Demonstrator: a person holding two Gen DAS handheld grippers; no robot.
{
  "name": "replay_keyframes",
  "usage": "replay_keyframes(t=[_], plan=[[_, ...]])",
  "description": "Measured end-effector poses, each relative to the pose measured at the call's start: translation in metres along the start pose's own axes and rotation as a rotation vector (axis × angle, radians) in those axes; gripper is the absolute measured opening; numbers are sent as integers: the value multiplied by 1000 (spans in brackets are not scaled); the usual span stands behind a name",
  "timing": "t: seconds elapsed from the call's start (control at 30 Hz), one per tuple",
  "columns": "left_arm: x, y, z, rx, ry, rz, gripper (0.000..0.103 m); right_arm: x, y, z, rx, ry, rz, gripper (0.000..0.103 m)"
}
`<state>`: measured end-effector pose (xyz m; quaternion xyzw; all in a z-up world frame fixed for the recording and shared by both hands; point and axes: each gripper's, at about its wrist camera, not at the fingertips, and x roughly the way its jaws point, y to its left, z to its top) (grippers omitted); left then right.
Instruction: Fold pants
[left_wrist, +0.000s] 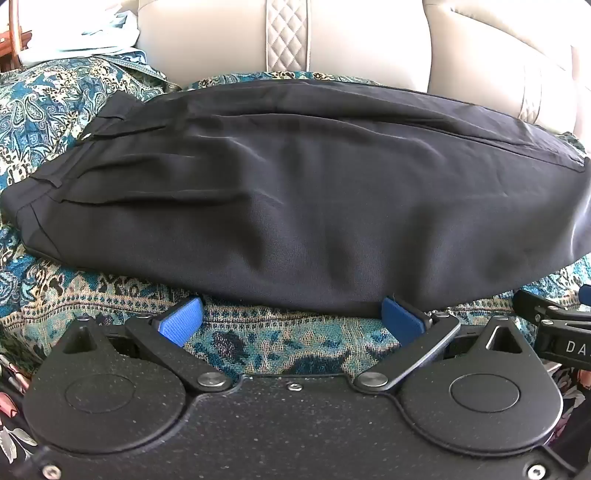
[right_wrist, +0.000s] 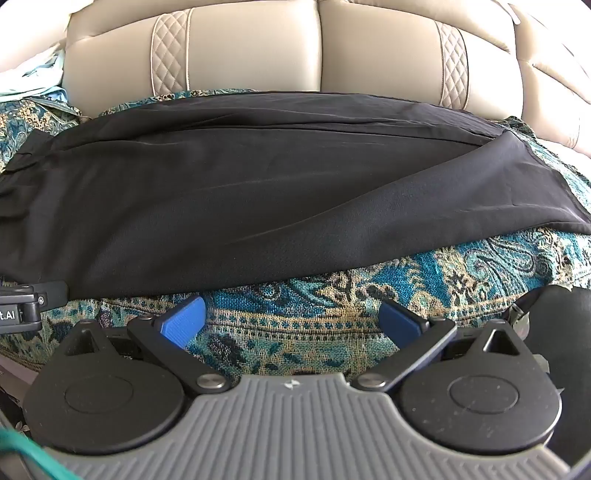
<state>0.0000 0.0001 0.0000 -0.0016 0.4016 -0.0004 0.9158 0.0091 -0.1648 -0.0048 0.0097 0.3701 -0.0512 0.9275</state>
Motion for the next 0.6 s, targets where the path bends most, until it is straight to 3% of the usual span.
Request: replay_keyframes(t=[0.6], plan=[[0, 0, 0, 3, -3, 5, 103, 0, 0, 0, 3, -1, 2, 103]])
